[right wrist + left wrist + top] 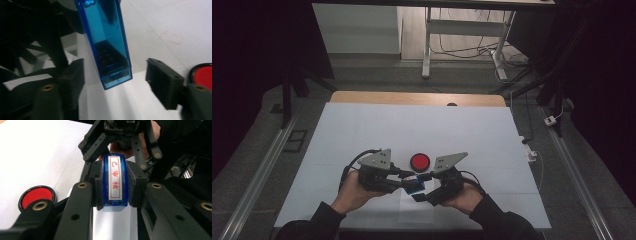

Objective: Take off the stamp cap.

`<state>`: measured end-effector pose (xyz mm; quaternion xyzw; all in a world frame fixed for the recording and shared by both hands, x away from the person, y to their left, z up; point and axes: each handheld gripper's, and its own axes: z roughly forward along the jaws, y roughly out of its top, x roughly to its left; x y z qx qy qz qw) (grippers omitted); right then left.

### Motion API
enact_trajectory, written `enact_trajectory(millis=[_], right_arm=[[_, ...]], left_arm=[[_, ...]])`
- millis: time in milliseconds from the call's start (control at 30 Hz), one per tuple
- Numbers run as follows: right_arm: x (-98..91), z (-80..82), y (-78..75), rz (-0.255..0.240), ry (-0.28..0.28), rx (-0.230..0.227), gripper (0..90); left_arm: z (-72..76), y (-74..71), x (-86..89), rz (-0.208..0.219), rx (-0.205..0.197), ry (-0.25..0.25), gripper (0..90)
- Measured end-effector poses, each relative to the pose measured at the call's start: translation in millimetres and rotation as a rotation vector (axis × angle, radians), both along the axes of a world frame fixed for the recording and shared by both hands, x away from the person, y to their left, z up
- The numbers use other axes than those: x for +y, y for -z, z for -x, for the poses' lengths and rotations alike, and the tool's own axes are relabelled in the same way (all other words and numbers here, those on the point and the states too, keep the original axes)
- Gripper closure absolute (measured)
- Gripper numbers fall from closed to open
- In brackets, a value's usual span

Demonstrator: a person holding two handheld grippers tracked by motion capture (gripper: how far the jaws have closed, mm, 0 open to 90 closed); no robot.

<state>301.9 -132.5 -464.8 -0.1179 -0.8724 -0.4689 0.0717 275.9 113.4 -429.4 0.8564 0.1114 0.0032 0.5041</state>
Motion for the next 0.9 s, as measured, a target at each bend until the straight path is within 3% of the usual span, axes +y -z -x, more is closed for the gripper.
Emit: enact_trajectory(millis=[200,433,900], right_arm=[[0.5,-2.9,2.3,-0.008,-0.055,0.027,46.8],[1.0,-2.0,0.1,-0.031,-0.093,0.024,58.2],[-1.7,-4.0,-0.1,-0.078,-0.135,0.045,68.6]], left_arm=[[0.2,-0.3,0.8,0.018,-0.003,0.010,70.3],[0.3,0.2,2.2,0.038,-0.016,0.033,70.3],[0.5,1.5,5.5,0.081,-0.029,0.055,70.4]])
